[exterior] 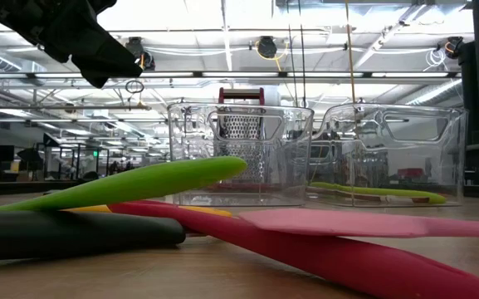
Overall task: Pick & Place Kitchen Items
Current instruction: Put the blue spatula into the left transparent bin
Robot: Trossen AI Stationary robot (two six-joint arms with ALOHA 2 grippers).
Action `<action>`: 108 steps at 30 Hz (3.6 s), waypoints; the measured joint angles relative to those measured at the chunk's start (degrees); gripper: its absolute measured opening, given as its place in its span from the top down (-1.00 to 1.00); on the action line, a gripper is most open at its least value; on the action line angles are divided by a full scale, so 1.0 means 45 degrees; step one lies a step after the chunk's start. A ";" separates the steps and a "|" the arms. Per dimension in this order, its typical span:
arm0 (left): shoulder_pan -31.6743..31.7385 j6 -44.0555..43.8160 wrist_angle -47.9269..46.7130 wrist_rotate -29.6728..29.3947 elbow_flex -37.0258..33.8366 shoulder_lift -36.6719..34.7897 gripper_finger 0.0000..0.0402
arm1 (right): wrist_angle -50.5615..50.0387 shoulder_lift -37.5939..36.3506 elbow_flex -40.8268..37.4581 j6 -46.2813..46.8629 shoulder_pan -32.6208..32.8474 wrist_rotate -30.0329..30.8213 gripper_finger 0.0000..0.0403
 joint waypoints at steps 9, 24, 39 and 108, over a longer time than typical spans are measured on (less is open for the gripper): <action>-0.0001 -0.0005 -0.0001 0.0000 0.0000 -0.0001 0.41 | 0.1765 -0.0075 -0.1557 0.0120 -0.0044 -0.0071 0.19; -0.0003 0.0024 0.0007 0.0000 0.0000 0.0000 0.41 | 0.1339 -0.0267 -0.1608 0.0351 -0.0049 -0.0646 0.89; -0.0001 0.0049 0.0085 0.0000 0.0000 -0.0005 0.41 | 0.1820 -0.2900 -0.1628 -0.0564 -0.0040 0.0044 0.89; 0.1128 0.2029 0.7282 0.1426 0.3244 0.4853 -0.35 | 2.3035 -0.0437 -0.1579 -2.1665 -0.9326 -0.2762 0.89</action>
